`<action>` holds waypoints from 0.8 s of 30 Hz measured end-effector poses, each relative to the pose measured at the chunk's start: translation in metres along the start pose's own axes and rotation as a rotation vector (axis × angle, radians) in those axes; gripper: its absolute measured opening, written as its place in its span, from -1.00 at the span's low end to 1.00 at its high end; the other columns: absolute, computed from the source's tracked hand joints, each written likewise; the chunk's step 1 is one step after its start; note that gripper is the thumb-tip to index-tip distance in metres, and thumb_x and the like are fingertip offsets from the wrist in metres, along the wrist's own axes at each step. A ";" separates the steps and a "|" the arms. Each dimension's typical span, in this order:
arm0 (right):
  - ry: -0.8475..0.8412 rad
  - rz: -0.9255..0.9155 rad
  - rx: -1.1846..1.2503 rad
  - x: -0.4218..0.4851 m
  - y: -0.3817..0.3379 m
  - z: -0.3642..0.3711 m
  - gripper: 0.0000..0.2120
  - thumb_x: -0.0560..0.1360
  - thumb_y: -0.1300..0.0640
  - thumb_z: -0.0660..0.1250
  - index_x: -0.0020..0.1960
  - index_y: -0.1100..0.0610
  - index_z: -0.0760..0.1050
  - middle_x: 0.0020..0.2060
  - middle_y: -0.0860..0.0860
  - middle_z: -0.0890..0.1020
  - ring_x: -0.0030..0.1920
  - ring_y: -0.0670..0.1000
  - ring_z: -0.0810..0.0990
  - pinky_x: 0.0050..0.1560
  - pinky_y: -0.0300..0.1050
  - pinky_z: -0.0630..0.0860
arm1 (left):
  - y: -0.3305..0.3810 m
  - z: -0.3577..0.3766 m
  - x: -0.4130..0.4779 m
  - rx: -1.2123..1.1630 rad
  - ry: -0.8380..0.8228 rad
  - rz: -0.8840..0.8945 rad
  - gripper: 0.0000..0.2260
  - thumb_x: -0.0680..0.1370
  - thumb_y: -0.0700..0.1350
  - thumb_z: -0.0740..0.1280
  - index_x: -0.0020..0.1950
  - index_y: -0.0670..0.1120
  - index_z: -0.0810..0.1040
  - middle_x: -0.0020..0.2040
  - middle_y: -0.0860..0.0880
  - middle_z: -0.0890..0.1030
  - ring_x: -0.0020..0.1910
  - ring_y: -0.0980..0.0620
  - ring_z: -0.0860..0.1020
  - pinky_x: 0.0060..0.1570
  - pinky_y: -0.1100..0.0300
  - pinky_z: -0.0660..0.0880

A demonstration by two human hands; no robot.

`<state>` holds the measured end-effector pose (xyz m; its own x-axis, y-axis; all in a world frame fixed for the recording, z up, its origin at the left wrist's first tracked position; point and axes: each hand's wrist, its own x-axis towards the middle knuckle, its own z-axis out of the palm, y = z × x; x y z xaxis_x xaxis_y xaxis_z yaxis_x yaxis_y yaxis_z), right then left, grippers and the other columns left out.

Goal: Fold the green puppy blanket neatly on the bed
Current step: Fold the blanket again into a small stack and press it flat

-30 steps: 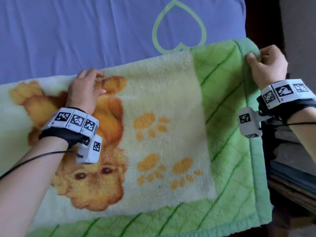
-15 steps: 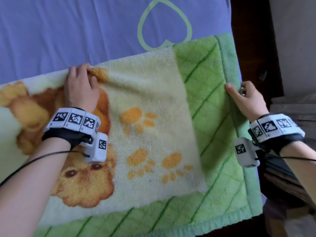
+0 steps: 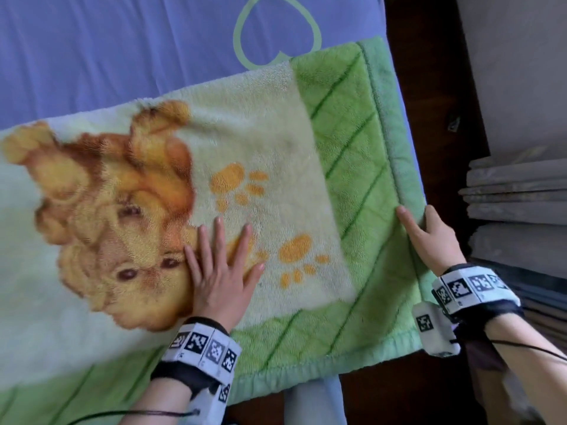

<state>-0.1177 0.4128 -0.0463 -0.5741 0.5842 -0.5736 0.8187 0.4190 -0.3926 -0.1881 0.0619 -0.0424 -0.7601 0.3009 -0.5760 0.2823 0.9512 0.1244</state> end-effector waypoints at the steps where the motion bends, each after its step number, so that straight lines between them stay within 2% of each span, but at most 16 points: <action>1: -0.005 0.021 0.009 -0.009 0.010 0.002 -0.53 0.46 -0.37 0.13 -0.25 0.04 0.22 -0.33 0.01 0.48 -0.27 0.09 0.47 -0.30 -0.07 0.27 | 0.001 0.005 -0.008 0.006 -0.015 -0.006 -0.36 0.47 0.37 -0.23 0.49 0.20 -0.36 0.51 -0.09 -0.41 0.48 -0.19 -0.39 0.43 -0.30 -0.22; 4: -0.021 0.072 0.009 -0.030 0.034 0.012 -0.60 0.54 -0.27 0.10 -0.18 0.07 0.23 -0.30 0.09 0.49 -0.10 0.25 0.53 -0.17 -0.02 0.29 | 0.001 0.018 -0.021 -0.001 -0.089 -0.022 -0.32 0.45 0.43 -0.23 0.44 0.21 -0.45 0.46 -0.07 -0.51 0.44 -0.17 -0.49 0.40 -0.32 -0.30; 6: -0.004 0.059 -0.028 -0.040 0.041 0.015 -0.63 0.56 -0.24 0.08 -0.13 0.08 0.21 -0.24 0.19 0.53 -0.04 0.32 0.55 -0.16 0.00 0.31 | 0.001 0.022 -0.022 0.004 -0.119 -0.036 -0.32 0.44 0.42 -0.22 0.40 0.23 -0.51 0.40 -0.05 -0.59 0.41 -0.15 -0.54 0.39 -0.33 -0.31; 8: 0.089 -0.001 -0.058 -0.043 0.041 0.011 -0.61 0.55 -0.26 0.08 -0.13 0.07 0.19 -0.25 0.23 0.55 -0.11 0.34 0.57 -0.21 0.02 0.36 | -0.001 0.021 -0.017 0.002 -0.143 -0.050 -0.33 0.46 0.40 -0.18 0.36 0.26 -0.55 0.36 -0.01 -0.65 0.39 -0.14 -0.56 0.38 -0.32 -0.34; 11: 0.196 -0.060 -0.088 -0.047 0.043 0.000 -0.60 0.52 -0.32 0.09 -0.15 0.01 0.16 -0.33 0.15 0.52 -0.20 0.31 0.56 -0.24 0.08 0.45 | 0.001 0.016 -0.014 -0.004 -0.168 -0.063 -0.33 0.48 0.39 -0.13 0.34 0.28 -0.56 0.33 0.00 -0.68 0.38 -0.13 -0.56 0.36 -0.30 -0.40; 15: 0.097 0.101 -0.141 -0.048 0.049 0.008 -0.49 0.49 -0.36 0.06 -0.10 0.13 0.25 -0.16 0.29 0.56 -0.05 0.33 0.55 -0.09 0.13 0.45 | 0.005 0.012 -0.015 0.024 -0.170 -0.064 -0.32 0.50 0.37 -0.09 0.35 0.27 -0.56 0.31 -0.03 -0.68 0.40 -0.15 -0.54 0.37 -0.32 -0.35; 17: 0.034 0.194 -0.067 -0.049 0.051 0.009 -0.39 0.45 -0.42 0.07 -0.10 0.18 0.35 -0.11 0.27 0.57 0.00 0.29 0.54 0.00 0.10 0.43 | 0.006 0.010 -0.015 0.034 -0.176 -0.062 -0.31 0.51 0.37 -0.07 0.35 0.27 -0.56 0.32 -0.04 -0.67 0.41 -0.16 -0.52 0.38 -0.34 -0.31; 19: -0.035 0.230 -0.041 -0.055 0.059 0.003 -0.32 0.37 -0.51 0.07 -0.10 0.14 0.39 -0.10 0.18 0.57 -0.03 0.21 0.53 0.00 0.06 0.41 | 0.007 0.010 -0.015 0.030 -0.172 -0.052 -0.31 0.51 0.36 -0.07 0.37 0.26 -0.53 0.34 -0.06 -0.65 0.42 -0.17 -0.50 0.39 -0.34 -0.29; 21: -0.148 0.216 -0.079 -0.068 0.068 -0.005 -0.28 0.31 -0.56 0.07 0.01 0.07 0.42 -0.07 0.08 0.55 -0.06 0.13 0.52 -0.01 0.00 0.43 | 0.007 0.008 -0.015 0.013 -0.156 -0.038 -0.31 0.51 0.36 -0.05 0.40 0.25 -0.49 0.38 -0.06 -0.61 0.43 -0.17 -0.49 0.39 -0.34 -0.29; 24: -0.232 0.195 0.012 -0.092 0.077 -0.010 -0.35 0.28 -0.52 0.20 0.12 -0.06 0.48 -0.03 -0.07 0.62 -0.11 -0.12 0.58 -0.13 -0.17 0.49 | 0.002 0.004 -0.021 -0.039 -0.095 0.006 -0.32 0.52 0.34 0.00 0.45 0.26 -0.39 0.47 -0.06 -0.48 0.47 -0.16 -0.41 0.41 -0.29 -0.28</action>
<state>-0.0019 0.3981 -0.0162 -0.3894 0.4782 -0.7872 0.9141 0.3053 -0.2667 -0.1693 0.0578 -0.0335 -0.6992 0.3002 -0.6489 0.2620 0.9520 0.1581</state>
